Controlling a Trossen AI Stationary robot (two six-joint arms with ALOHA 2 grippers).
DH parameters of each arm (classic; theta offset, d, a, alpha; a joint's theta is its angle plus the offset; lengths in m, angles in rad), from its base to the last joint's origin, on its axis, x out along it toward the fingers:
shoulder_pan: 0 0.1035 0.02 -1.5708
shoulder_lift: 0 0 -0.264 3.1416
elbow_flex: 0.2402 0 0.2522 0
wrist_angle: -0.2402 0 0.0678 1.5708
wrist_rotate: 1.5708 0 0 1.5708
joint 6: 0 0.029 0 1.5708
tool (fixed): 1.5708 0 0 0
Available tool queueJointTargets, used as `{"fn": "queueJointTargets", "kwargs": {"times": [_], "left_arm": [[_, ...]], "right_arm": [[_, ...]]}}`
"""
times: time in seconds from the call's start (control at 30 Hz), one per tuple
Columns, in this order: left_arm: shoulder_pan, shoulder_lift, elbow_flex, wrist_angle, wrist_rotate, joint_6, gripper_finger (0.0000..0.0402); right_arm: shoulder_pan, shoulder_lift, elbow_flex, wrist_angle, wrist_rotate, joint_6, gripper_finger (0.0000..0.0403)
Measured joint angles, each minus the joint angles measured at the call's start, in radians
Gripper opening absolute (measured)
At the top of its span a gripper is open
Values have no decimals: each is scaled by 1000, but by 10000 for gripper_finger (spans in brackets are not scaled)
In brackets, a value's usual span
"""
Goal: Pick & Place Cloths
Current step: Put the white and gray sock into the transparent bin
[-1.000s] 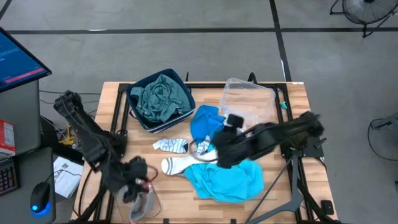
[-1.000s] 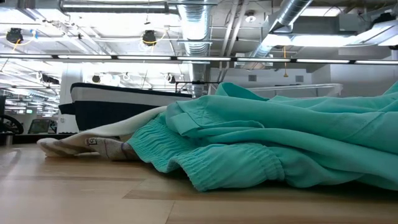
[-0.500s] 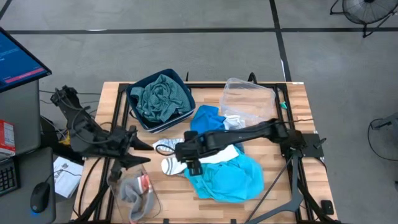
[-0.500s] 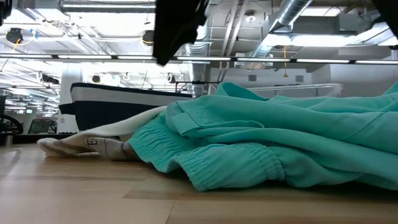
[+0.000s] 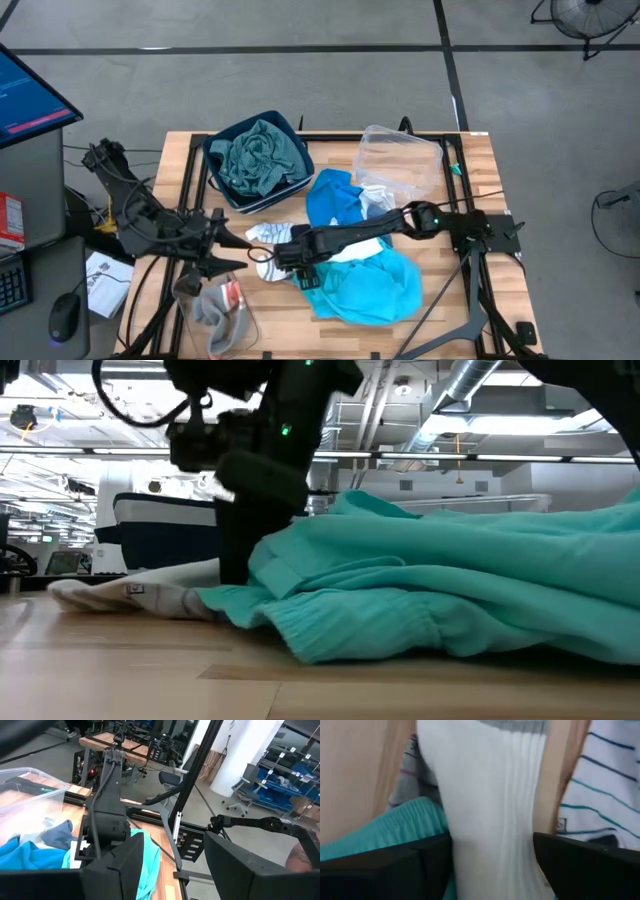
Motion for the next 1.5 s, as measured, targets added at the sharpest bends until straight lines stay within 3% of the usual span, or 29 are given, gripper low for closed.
{"fn": "queueJointTargets", "kwargs": {"times": [0.13, 0.33, 0.57, 0.77, 0.93, 1.13, 1.5], "left_arm": [[0, 1, 0, 7, 0, -1, 187], [0, 1, 0, 5, 0, -2, 186], [0, 0, 0, 5, 0, 17, 185], [5, 1, 0, -4, -32, 53, 185], [5, 0, -3, -1, -101, 79, 185], [43, 20, -53, 4, -229, 131, 187], [229, 167, -93, 30, -66, 319, 267]], "right_arm": [[2, -1, 0, 9, -12, 3, 188], [-5, -28, 4, -1, -41, 4, 21], [-13, -146, 7, -27, -35, 23, 14], [-14, -321, 6, -61, -11, 31, 18], [-21, -448, 8, -78, 16, 52, 11], [-19, -513, 10, -86, 16, 78, 17], [-19, -508, -3, -105, 18, 101, 13]]}}
